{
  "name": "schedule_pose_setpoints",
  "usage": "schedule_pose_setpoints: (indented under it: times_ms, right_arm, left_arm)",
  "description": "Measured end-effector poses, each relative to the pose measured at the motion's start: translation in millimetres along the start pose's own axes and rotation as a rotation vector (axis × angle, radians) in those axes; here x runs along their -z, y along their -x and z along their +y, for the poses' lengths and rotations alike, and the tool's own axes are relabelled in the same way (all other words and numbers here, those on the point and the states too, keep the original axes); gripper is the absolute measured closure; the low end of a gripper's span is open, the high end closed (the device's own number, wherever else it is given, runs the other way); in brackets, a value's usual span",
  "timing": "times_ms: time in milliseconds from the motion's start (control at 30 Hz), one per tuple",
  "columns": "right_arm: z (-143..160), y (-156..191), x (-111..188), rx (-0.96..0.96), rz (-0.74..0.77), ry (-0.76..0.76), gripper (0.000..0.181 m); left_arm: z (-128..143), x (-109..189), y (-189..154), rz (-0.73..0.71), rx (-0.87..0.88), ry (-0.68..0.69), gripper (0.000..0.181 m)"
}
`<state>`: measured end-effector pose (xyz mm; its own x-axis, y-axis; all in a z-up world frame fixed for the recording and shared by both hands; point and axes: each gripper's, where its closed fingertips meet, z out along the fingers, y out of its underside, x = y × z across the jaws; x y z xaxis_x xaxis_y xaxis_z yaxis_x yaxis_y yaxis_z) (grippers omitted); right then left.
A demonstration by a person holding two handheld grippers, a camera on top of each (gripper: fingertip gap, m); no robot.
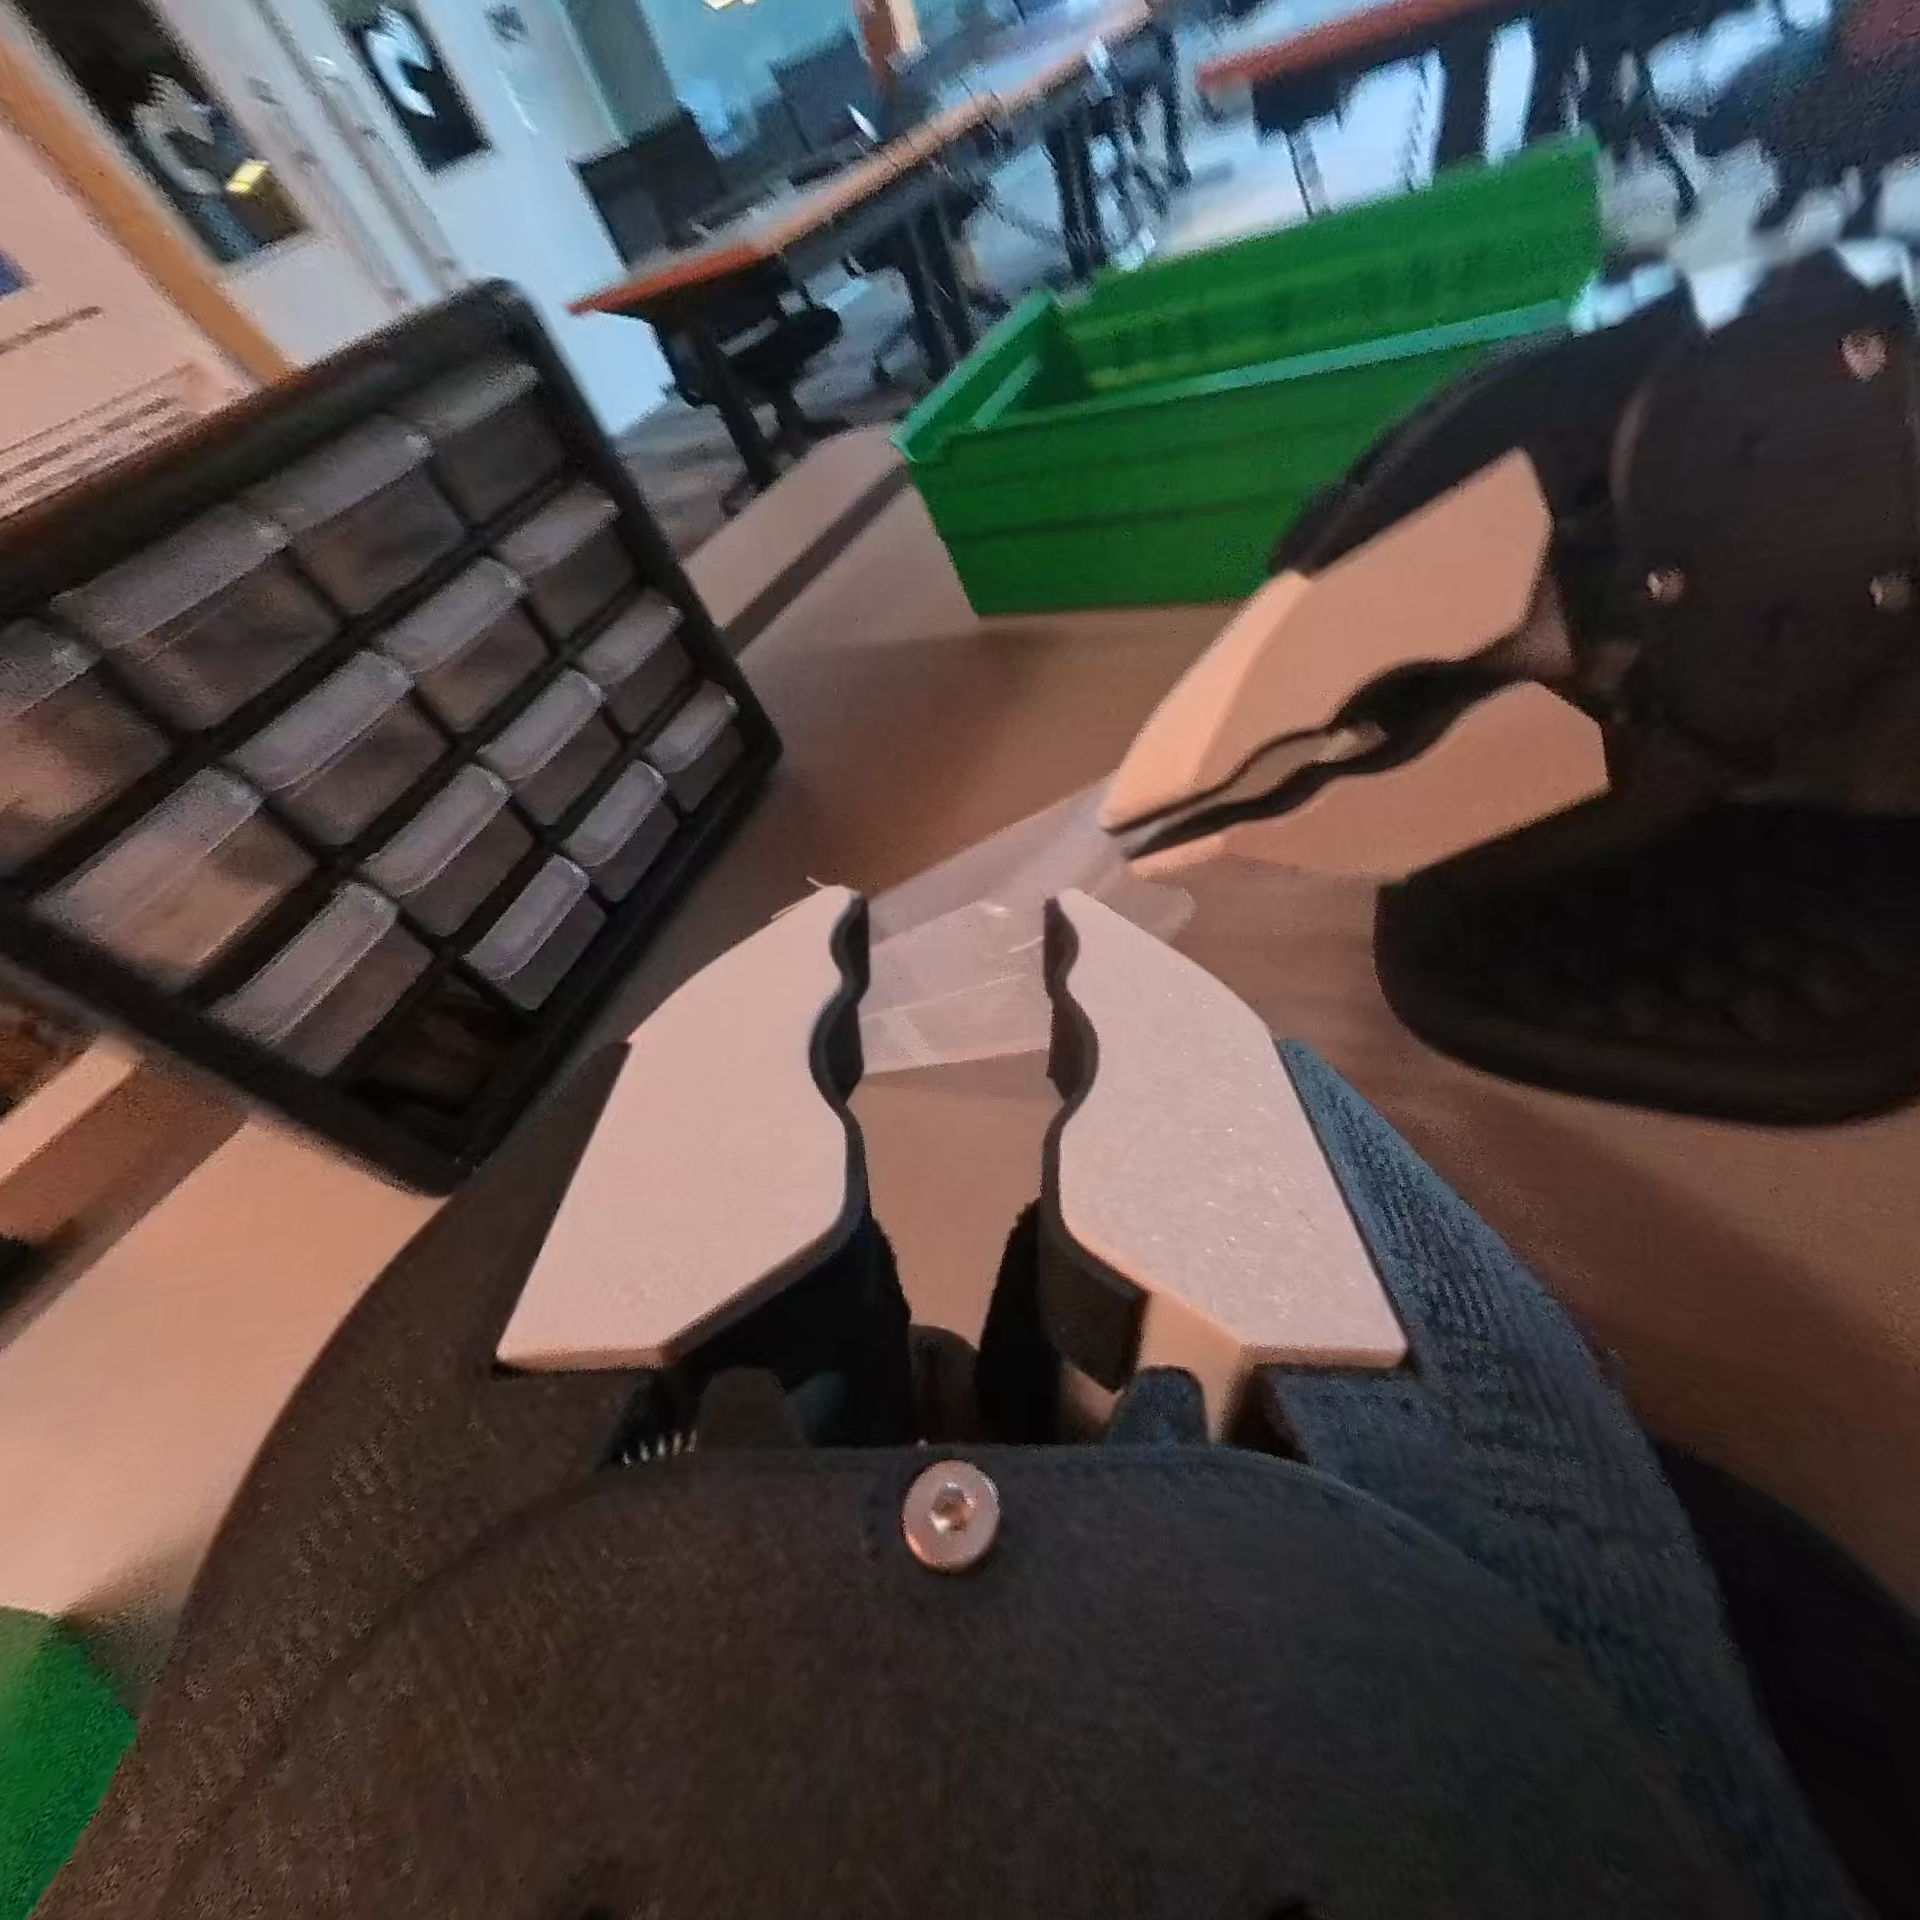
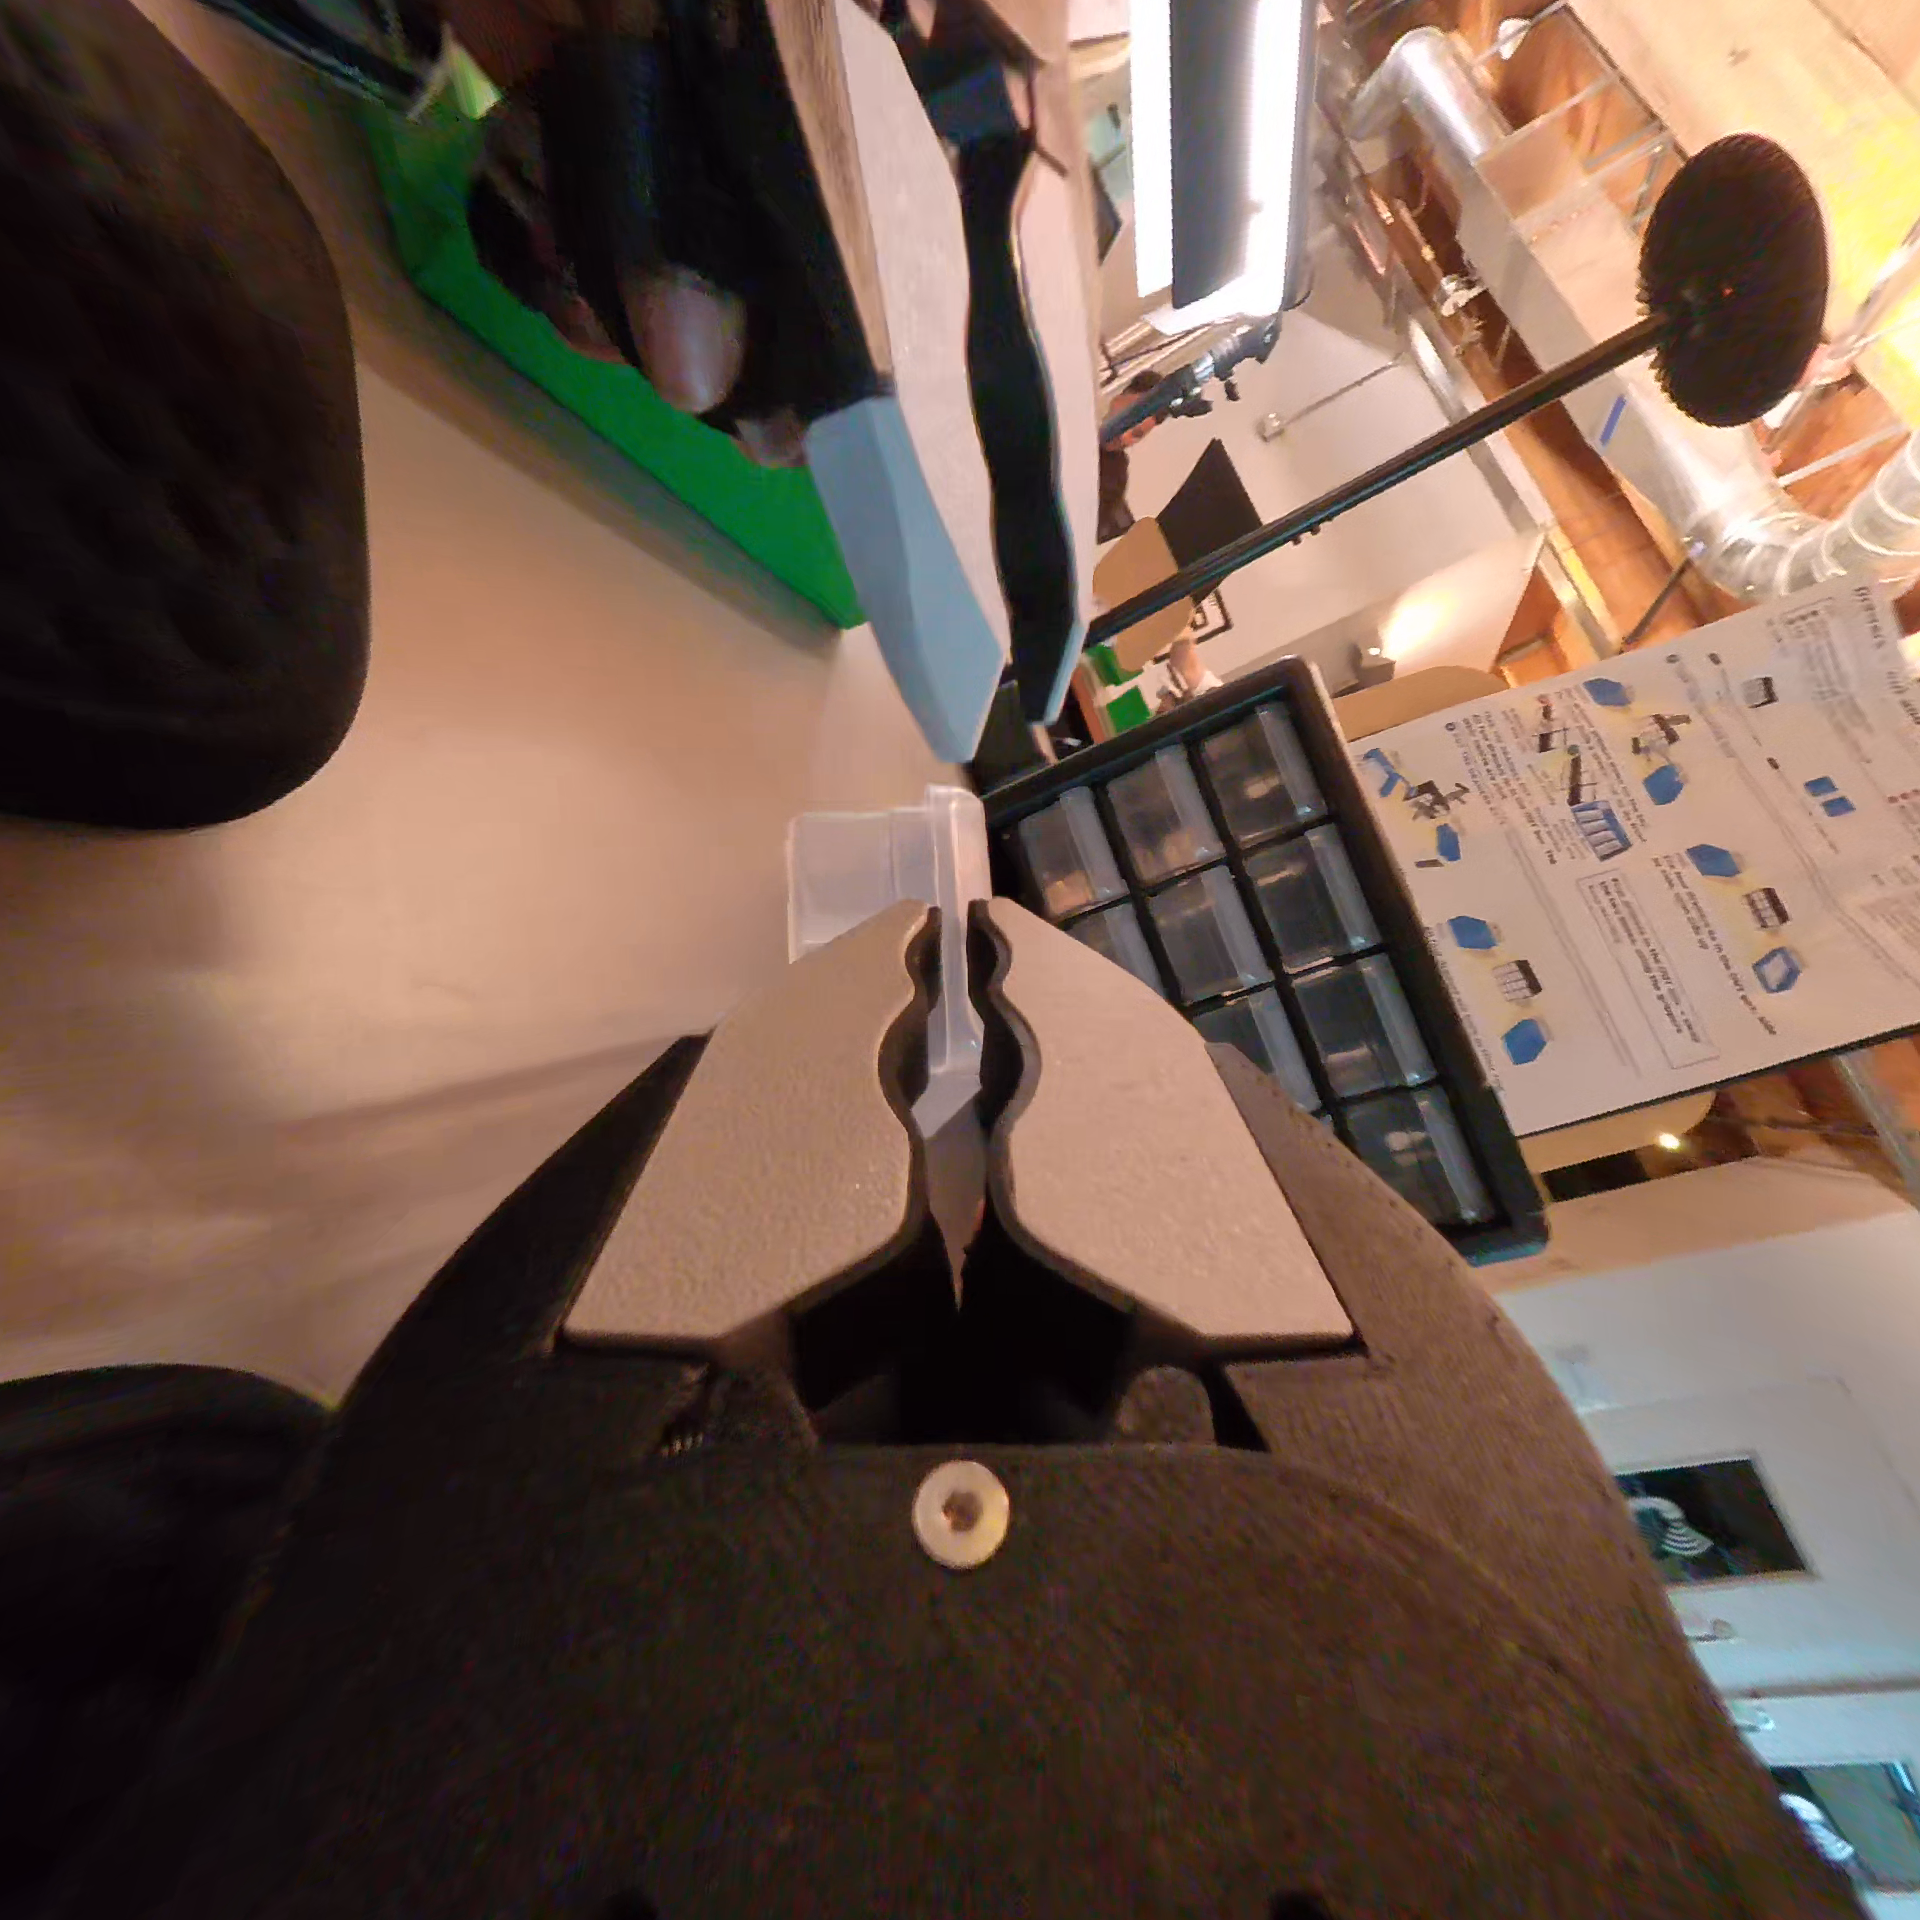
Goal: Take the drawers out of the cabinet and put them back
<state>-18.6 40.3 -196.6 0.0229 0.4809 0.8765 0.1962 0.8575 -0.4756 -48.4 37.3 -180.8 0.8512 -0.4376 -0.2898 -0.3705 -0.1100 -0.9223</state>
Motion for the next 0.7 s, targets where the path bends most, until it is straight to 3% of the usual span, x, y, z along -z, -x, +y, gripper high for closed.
schedule_pose_setpoints:
  times_ms: [33,133,233,300,700]
  right_arm:
    - [-1,-4,1,0.003,0.017,-0.004,0.177]
    - [-4,-18,3,0.007,0.082,-0.019,0.178]
    - [-6,-26,5,0.008,0.119,-0.027,0.179]
    - [-5,-30,5,-0.004,0.133,-0.025,0.179]
    - [-6,-51,4,0.077,0.223,-0.014,0.181]
  left_arm:
    - [-3,2,8,-0.032,0.066,-0.036,0.144]
    - [-4,5,33,-0.105,0.412,-0.161,0.121]
    - [1,2,42,-0.013,0.869,-0.286,0.112]
    - [5,-2,42,0.075,1.057,-0.31,0.11]
    - [21,-9,45,0.082,1.24,-0.303,0.11]
